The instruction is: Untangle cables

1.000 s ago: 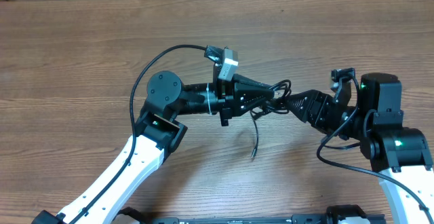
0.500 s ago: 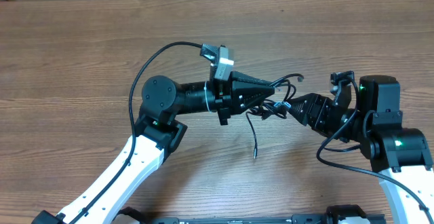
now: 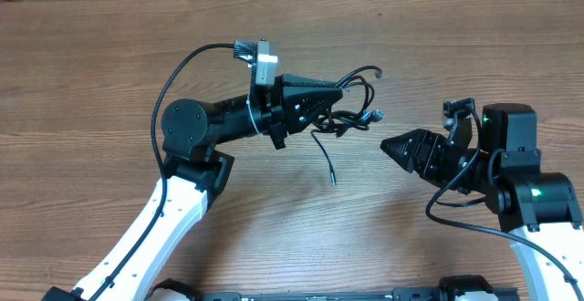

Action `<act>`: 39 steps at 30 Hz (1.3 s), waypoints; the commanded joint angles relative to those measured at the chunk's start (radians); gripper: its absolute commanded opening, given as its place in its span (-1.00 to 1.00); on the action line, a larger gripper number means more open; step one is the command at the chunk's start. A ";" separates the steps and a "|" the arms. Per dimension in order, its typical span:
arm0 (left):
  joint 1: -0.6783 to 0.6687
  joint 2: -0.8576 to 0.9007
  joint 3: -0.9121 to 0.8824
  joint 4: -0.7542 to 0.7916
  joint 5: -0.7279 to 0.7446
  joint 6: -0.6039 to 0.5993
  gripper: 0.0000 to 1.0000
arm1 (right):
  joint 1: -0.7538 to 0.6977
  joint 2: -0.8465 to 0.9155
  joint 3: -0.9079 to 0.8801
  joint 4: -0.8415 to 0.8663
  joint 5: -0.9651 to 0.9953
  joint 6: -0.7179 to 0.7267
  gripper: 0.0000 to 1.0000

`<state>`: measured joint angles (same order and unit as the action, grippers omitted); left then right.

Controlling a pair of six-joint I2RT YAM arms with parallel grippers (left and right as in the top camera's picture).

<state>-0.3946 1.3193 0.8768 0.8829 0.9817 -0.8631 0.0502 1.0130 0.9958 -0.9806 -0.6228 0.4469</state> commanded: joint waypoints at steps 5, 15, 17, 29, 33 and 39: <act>0.003 -0.017 0.023 -0.002 -0.005 -0.006 -0.92 | 0.000 -0.003 0.026 0.037 -0.071 -0.051 0.23; 0.002 -0.017 0.023 -0.158 0.098 0.074 -0.92 | 0.000 -0.054 0.027 0.219 -0.288 -0.191 0.36; 0.002 -0.017 0.023 -0.158 0.108 0.075 -0.92 | 0.000 -0.061 0.027 0.237 -0.288 -0.190 0.37; -0.073 -0.017 0.023 -0.154 0.151 0.081 -0.92 | 0.000 -0.060 0.026 0.309 -0.268 -0.191 0.40; -0.117 -0.017 0.023 -0.103 0.102 0.072 -0.92 | 0.000 -0.050 0.026 0.286 -0.229 -0.190 0.40; -0.116 -0.017 0.023 0.068 0.112 -0.044 -0.92 | 0.000 -0.047 0.026 0.180 0.061 -0.188 0.41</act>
<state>-0.5045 1.3193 0.8776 0.8860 1.0988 -0.8402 0.0494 0.9627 0.9985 -0.7837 -0.7414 0.2615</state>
